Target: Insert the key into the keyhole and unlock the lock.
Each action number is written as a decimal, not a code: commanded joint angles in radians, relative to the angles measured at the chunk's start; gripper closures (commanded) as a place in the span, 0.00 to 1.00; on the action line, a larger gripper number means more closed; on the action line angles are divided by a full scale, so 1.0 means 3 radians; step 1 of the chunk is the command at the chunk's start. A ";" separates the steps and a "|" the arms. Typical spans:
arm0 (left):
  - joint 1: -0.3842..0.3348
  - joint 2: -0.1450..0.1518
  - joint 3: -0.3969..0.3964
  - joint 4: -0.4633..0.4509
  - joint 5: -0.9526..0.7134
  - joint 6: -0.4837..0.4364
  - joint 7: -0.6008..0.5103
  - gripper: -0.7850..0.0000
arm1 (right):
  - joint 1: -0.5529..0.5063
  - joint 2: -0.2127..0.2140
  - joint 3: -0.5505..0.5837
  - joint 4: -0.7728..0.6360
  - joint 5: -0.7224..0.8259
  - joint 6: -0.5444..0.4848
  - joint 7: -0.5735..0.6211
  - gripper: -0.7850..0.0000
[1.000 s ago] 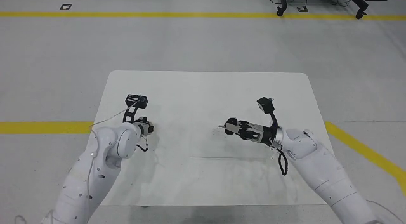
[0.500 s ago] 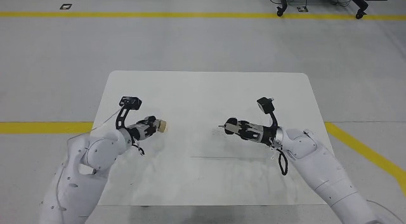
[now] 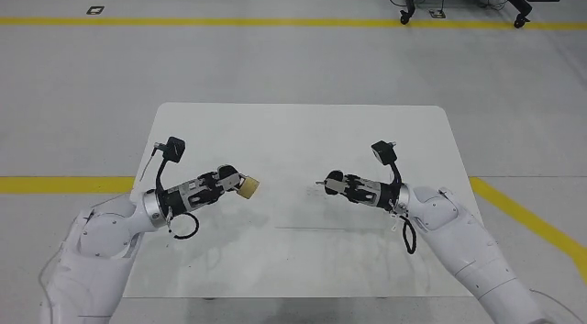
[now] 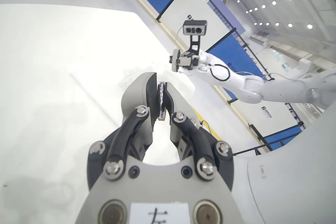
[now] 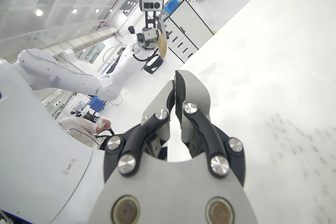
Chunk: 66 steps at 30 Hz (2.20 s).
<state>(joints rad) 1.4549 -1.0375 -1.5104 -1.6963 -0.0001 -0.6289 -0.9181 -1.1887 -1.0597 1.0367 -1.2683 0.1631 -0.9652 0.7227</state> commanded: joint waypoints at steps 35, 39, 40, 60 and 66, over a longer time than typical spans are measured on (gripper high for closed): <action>-0.1669 -0.0357 0.1405 0.2067 -0.2626 0.1945 -0.1295 1.00 | 0.0040 -0.0147 -0.0424 -0.0579 0.0200 -0.0157 -0.0254 1.00; -0.1732 -0.0415 0.1519 0.2188 -0.2851 0.1975 -0.1539 1.00 | 0.0101 -0.0191 -0.0501 -0.0557 0.0240 -0.0157 -0.0337 1.00; -0.1756 -0.0423 0.1538 0.2227 -0.2848 0.1965 -0.1559 1.00 | 0.0116 -0.0206 -0.0518 -0.0541 0.0264 -0.0157 -0.0377 1.00; -0.1710 -0.0443 0.1540 0.2175 -0.2865 0.1914 -0.1882 1.00 | 0.0409 -0.0436 -0.0582 -0.0072 0.0084 -0.0157 -0.0802 1.00; -0.1689 -0.0435 0.1514 0.2141 -0.2827 0.1911 -0.1874 1.00 | 0.0372 -0.0456 -0.0491 -0.0116 0.0014 -0.0157 -0.0910 1.00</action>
<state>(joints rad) 0.9474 -1.1685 -1.0546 -1.0532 -0.8488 -0.0540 -1.4779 -1.0724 -1.1970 0.8837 -1.2973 0.1690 -1.0121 0.4506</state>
